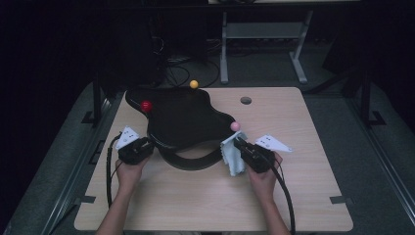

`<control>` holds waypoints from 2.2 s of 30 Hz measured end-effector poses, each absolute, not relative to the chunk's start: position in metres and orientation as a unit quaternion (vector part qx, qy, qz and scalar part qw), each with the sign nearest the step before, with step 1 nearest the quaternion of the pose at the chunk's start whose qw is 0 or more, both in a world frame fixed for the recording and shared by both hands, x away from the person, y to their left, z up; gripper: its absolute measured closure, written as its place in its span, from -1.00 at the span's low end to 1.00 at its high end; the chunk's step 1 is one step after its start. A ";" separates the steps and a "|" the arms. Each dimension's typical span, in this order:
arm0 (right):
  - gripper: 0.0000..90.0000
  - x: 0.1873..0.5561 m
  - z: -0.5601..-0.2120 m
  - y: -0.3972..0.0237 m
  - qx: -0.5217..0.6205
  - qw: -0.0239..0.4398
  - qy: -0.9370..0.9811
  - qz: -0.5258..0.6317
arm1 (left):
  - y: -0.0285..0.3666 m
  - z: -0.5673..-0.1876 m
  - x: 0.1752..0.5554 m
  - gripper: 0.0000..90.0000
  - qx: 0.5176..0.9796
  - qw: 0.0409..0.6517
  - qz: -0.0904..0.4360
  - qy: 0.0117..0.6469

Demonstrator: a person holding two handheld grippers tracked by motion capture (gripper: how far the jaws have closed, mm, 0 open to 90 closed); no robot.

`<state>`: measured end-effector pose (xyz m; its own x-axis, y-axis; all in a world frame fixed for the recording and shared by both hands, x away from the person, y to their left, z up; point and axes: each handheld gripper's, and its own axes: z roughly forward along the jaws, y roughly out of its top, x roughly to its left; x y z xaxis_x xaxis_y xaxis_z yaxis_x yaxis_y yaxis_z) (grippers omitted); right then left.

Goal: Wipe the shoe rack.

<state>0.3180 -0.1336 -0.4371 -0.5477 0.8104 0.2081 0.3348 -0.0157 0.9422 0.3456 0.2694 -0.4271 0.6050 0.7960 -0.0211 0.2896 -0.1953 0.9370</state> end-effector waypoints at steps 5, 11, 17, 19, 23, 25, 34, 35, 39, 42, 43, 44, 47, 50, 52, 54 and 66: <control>0.85 0.322 -0.434 -0.134 0.432 0.218 0.672 0.560 | 0.270 -0.427 0.345 0.68 0.733 0.514 0.246 0.371; 0.85 0.321 -0.432 -0.128 0.427 0.220 0.671 0.565 | 0.271 -0.428 0.345 0.68 0.731 0.517 0.247 0.371; 0.85 0.325 -0.432 -0.131 0.432 0.216 0.673 0.560 | 0.270 -0.428 0.343 0.68 0.731 0.516 0.246 0.372; 0.85 0.322 -0.430 -0.126 0.425 0.220 0.678 0.558 | 0.270 -0.428 0.344 0.68 0.730 0.517 0.246 0.372; 0.85 0.318 -0.426 -0.122 0.410 0.216 0.680 0.569 | 0.269 -0.428 0.343 0.68 0.731 0.518 0.245 0.371; 0.85 0.317 -0.424 -0.118 0.406 0.214 0.679 0.573 | 0.268 -0.428 0.343 0.68 0.731 0.519 0.244 0.370; 0.85 0.315 -0.411 -0.097 0.377 0.210 0.685 0.587 | 0.262 -0.429 0.342 0.68 0.734 0.521 0.242 0.363; 0.85 0.314 -0.410 -0.095 0.375 0.210 0.686 0.588 | 0.261 -0.429 0.342 0.68 0.734 0.521 0.241 0.363; 0.85 0.309 -0.404 -0.087 0.360 0.207 0.688 0.595 | 0.260 -0.429 0.342 0.68 0.733 0.522 0.241 0.363; 0.85 0.311 -0.403 -0.088 0.358 0.208 0.691 0.592 | 0.259 -0.429 0.341 0.68 0.735 0.522 0.240 0.360; 0.85 0.312 -0.403 -0.089 0.360 0.207 0.691 0.592 | 0.259 -0.429 0.340 0.68 0.735 0.522 0.241 0.360; 0.85 0.312 -0.402 -0.089 0.361 0.207 0.690 0.592 | 0.258 -0.429 0.340 0.68 0.735 0.522 0.241 0.360; 0.85 0.309 -0.401 -0.087 0.351 0.203 0.693 0.596 | 0.258 -0.429 0.340 0.68 0.734 0.524 0.241 0.359; 0.85 0.306 -0.398 -0.084 0.342 0.205 0.697 0.595 | 0.258 -0.429 0.339 0.68 0.735 0.523 0.240 0.358; 0.85 0.307 -0.398 -0.086 0.342 0.206 0.700 0.593 | 0.258 -0.429 0.337 0.68 0.738 0.523 0.240 0.352; 0.85 0.308 -0.397 -0.088 0.343 0.207 0.701 0.591 | 0.258 -0.429 0.335 0.68 0.741 0.523 0.240 0.346; 0.85 0.301 -0.393 -0.086 0.325 0.196 0.706 0.598 | 0.258 -0.429 0.330 0.68 0.741 0.526 0.237 0.344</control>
<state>0.3009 -0.0859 -0.3925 -0.7112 0.6940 0.1117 0.2250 0.0742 0.9715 0.3304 0.2577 -0.4293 0.6505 0.7594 -0.0102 0.2606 -0.2106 0.9422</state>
